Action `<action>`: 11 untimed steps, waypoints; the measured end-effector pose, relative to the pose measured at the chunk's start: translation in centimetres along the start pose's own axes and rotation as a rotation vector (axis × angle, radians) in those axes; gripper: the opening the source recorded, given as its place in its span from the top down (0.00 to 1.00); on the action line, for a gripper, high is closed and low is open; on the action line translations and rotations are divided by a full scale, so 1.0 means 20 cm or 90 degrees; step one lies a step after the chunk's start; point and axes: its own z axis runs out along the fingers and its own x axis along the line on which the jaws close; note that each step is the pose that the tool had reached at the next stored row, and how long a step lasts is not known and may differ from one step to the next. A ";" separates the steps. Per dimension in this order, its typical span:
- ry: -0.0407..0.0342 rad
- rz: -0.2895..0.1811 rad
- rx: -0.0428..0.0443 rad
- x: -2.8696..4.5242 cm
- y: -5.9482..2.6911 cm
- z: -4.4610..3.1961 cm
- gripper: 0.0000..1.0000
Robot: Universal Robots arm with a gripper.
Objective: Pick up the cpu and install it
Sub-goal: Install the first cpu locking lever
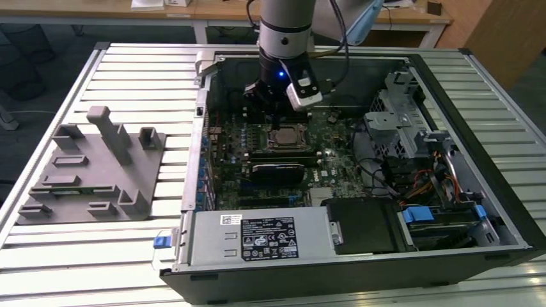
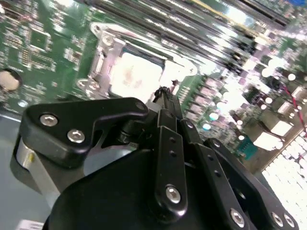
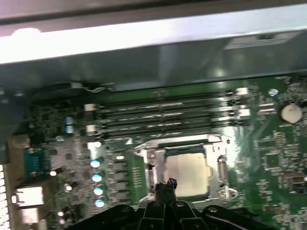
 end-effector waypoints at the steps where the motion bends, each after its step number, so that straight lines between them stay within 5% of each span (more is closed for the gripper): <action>1: -0.0003 0.000 -0.0004 0.017 -0.002 0.000 0.89; 9: -0.0012 0.000 -0.0061 0.147 -0.018 0.002 0.89; 11: -0.0013 0.000 -0.0062 0.156 -0.019 -0.003 0.89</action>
